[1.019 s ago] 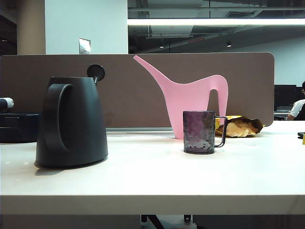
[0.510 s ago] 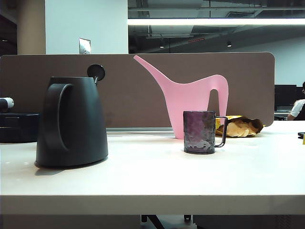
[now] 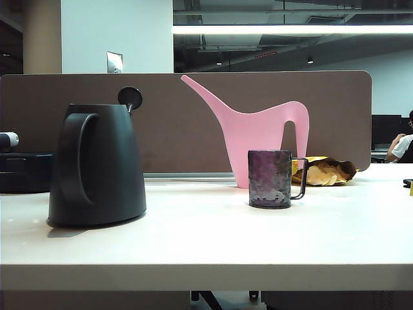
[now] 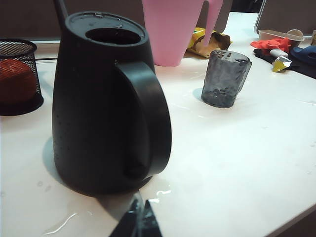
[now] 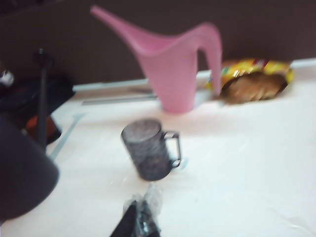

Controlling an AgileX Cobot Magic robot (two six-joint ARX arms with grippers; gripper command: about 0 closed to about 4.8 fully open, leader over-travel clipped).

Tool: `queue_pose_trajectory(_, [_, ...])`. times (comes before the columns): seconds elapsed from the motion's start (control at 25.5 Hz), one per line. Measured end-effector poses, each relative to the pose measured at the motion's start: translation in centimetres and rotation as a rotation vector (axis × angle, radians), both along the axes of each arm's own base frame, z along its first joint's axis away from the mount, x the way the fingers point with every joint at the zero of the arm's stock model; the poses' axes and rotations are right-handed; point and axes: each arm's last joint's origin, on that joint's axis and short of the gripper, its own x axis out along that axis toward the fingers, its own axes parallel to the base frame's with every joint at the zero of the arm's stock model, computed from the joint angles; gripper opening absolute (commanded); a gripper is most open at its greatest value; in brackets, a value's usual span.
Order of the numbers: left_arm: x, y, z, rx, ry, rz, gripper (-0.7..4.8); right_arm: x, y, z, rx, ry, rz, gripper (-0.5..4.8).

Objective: Pour the water from the cup into the kettle.

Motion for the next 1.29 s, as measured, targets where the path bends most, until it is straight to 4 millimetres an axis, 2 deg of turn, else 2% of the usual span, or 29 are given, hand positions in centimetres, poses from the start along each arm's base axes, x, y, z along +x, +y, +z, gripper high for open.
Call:
queue_pose_trajectory(0.16, [0.0,0.0,0.0,-0.001,0.000,-0.001,-0.05,2.2,1.2,-0.8,-0.006,0.093,0.101,0.14])
queue_pose_trajectory(0.31, [0.0,0.0,0.0,-0.002,0.001,-0.004,-0.05,4.0,2.5,-1.1,-0.024,0.106,0.108,1.16])
queue_pose_trajectory(0.47, [0.0,0.0,0.0,-0.003,0.001,-0.005,-0.05,6.0,3.7,-1.9,-0.050,0.139,0.057,1.83])
queue_pose_trajectory(0.59, [0.0,0.0,0.0,-0.003,0.002,-0.005,-0.05,8.1,4.7,-3.1,-0.064,0.169,0.054,1.89])
queue_pose_trajectory(0.71, [0.0,0.0,0.0,-0.003,0.001,-0.005,-0.05,9.4,5.1,-4.2,-0.073,0.195,0.046,2.21])
queue_pose_trajectory(0.94, [0.0,0.0,0.0,-0.003,0.002,-0.006,-0.05,12.8,6.0,-6.6,-0.067,0.152,0.001,2.27])
queue_pose_trajectory(1.06, [0.0,0.0,0.0,-0.003,0.001,-0.006,-0.05,14.2,6.4,-7.9,-0.074,0.174,-0.002,2.84])
queue_pose_trajectory(1.29, [0.0,0.0,0.0,-0.003,0.001,-0.006,-0.05,18.4,7.7,-9.8,-0.088,0.207,-0.022,2.84])
